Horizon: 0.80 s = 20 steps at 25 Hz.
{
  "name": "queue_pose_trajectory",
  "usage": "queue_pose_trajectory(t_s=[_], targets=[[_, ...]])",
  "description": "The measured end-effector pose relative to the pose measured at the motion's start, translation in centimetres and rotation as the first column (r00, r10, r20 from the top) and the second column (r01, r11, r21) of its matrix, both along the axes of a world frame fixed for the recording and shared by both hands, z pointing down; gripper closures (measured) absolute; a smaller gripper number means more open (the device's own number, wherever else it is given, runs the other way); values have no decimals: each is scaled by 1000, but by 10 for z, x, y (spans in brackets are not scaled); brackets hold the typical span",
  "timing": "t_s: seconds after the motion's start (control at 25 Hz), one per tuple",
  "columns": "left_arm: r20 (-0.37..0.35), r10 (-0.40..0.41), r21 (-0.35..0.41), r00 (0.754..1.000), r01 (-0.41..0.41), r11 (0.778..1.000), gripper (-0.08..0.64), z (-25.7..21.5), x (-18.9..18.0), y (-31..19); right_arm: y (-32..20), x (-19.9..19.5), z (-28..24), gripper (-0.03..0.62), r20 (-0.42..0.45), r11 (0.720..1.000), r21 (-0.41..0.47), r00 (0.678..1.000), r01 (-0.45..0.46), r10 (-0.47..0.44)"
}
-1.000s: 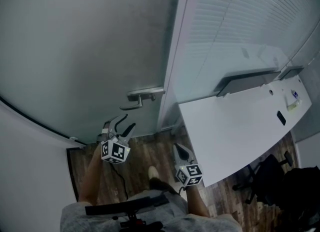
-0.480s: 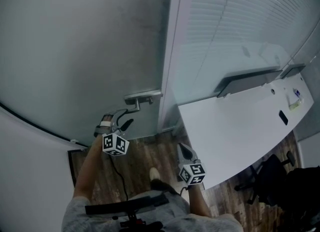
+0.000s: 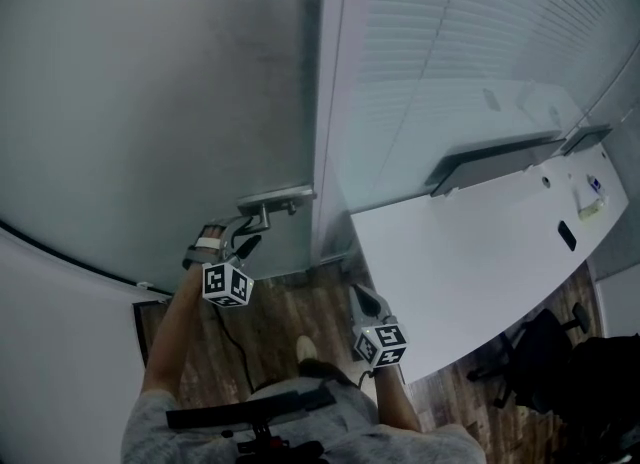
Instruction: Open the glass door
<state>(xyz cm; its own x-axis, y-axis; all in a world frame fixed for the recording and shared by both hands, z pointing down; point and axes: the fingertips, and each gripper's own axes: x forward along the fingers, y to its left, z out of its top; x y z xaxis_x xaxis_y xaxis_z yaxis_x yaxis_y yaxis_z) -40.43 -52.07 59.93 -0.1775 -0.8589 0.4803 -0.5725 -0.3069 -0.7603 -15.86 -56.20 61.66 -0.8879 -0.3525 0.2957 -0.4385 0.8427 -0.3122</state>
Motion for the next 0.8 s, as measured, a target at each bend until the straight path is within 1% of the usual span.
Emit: queue_pose_trajectory(t_s=[0.12, 0.2, 0.28, 0.48, 0.56, 0.6, 0.8], targets=[[35, 10, -26, 999, -9, 1000, 348, 5, -3, -4, -6, -3, 2, 591, -4, 1000, 2, 1000, 6, -6], [47, 17, -31, 999, -15, 999, 380, 6, -3, -8, -10, -3, 2, 591, -3, 1000, 1, 1000, 6, -6], [54, 16, -33, 998, -15, 999, 392, 7, -4, -11, -14, -3, 2, 591, -4, 1000, -1, 1000, 3, -3], [84, 22, -45, 996, -18, 999, 474, 9, -6, -18, -21, -3, 4, 591, -2, 1000, -11, 1000, -7, 6], [98, 21, -53, 995, -16, 998, 493, 11, -7, -20, -21, -3, 5, 591, -1, 1000, -14, 1000, -8, 8], [101, 19, -55, 995, -13, 998, 512, 12, -7, -21, -22, -3, 5, 591, 0, 1000, -15, 1000, -7, 7], [77, 5, -59, 997, -1, 998, 520, 13, -7, -20, -22, 3, 7, 591, -3, 1000, -20, 1000, -11, 11]])
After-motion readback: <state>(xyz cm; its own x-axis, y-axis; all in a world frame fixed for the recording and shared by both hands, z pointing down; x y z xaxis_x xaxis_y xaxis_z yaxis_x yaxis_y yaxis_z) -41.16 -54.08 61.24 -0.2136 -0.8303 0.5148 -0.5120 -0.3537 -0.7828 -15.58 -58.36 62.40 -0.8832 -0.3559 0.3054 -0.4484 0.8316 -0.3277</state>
